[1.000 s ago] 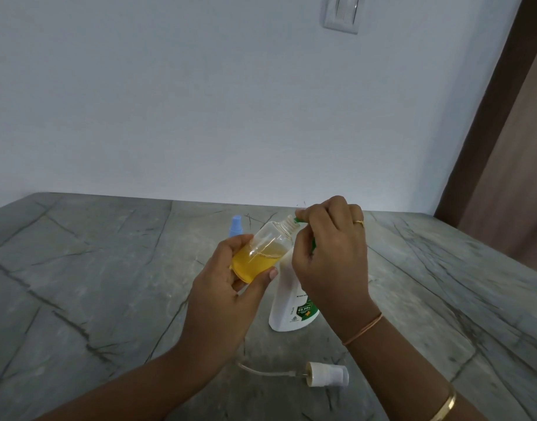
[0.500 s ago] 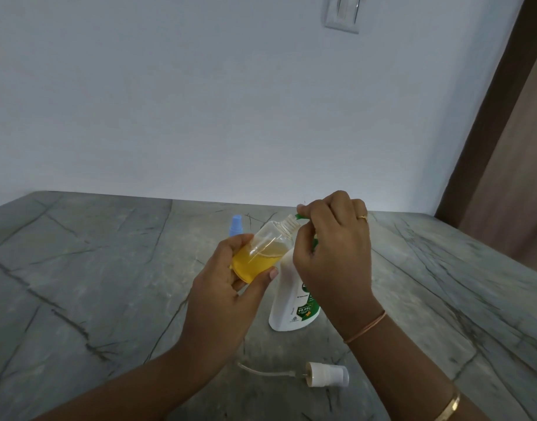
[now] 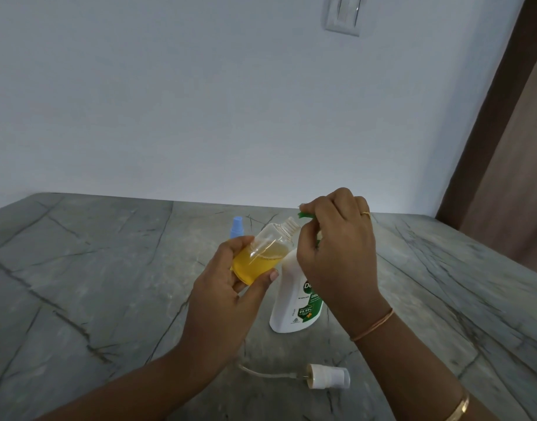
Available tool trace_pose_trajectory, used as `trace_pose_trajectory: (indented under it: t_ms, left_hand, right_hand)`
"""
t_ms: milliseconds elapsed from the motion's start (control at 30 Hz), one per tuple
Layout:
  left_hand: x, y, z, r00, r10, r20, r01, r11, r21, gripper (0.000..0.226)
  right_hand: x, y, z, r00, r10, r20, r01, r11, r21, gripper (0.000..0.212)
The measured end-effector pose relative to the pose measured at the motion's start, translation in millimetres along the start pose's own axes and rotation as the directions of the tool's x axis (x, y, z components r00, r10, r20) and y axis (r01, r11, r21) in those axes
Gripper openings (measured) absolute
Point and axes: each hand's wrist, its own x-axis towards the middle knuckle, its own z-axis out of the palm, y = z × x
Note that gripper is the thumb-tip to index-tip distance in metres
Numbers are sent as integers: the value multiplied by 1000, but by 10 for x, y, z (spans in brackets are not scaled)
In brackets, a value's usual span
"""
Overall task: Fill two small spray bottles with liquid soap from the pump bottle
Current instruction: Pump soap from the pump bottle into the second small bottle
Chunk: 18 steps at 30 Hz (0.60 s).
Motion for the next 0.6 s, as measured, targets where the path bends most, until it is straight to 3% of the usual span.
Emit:
trace_pose_trajectory:
  t_ms: [600]
  left_hand:
    - [-18,2,-8,1000,6,-2,-6,1000,3,48]
  right_hand:
    - [-103,-19,55,999,-17,-46,17,1000,-2,25]
